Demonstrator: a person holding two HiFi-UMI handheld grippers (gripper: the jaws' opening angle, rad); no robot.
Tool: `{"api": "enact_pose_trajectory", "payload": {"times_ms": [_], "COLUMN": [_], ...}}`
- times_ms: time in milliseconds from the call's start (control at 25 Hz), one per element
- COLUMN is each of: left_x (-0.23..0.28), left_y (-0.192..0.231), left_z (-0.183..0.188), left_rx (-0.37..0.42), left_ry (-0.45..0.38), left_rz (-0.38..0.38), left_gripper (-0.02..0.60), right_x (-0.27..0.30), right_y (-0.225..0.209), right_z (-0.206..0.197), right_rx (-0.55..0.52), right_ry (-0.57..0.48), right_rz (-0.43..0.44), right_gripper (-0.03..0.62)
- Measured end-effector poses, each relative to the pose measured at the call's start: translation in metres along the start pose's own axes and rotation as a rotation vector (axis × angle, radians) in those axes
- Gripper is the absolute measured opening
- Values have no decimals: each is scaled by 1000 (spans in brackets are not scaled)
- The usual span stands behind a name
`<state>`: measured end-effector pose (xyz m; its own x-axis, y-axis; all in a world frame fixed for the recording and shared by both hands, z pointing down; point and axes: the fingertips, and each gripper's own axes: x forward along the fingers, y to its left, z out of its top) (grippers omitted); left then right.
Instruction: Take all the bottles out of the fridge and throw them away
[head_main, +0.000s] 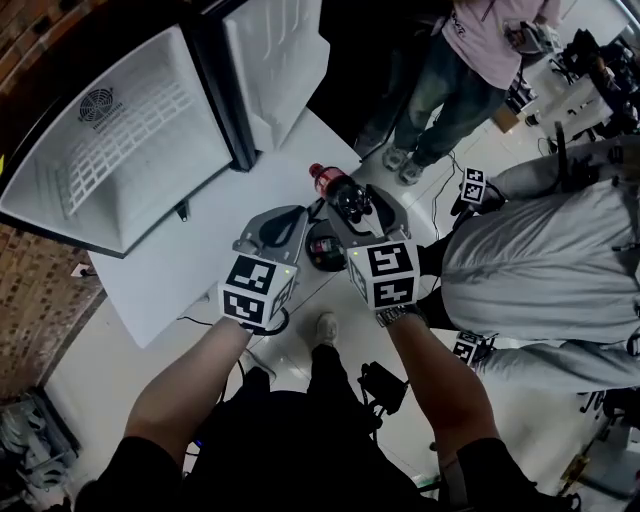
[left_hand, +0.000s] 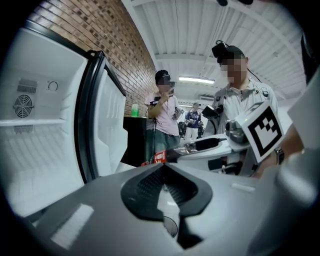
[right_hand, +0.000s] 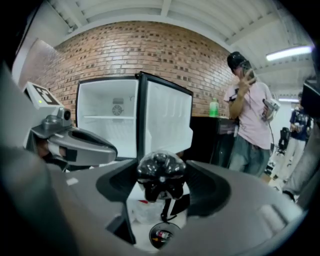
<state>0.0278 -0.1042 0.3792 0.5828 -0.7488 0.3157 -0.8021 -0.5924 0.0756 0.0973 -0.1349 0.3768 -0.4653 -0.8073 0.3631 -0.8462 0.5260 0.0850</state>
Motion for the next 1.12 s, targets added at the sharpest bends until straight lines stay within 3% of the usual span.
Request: {"api": "enact_pose_trajectory", "payload": {"times_ms": [360,1120], "left_x": [63,137], "left_y": [-21,-8], "left_z": [-59,-197], "left_rx": [-43,-117], "left_ry": [99,275], "left_rz": [-60,-82], "left_gripper": [3,3], "right_x": [20,129], "right_y": [-40,-50], "right_z": [-96,-318], "right_rx": [57,110], "right_ry": [137,441], "right_rz": [-17,26], "right_gripper": [302,302]}}
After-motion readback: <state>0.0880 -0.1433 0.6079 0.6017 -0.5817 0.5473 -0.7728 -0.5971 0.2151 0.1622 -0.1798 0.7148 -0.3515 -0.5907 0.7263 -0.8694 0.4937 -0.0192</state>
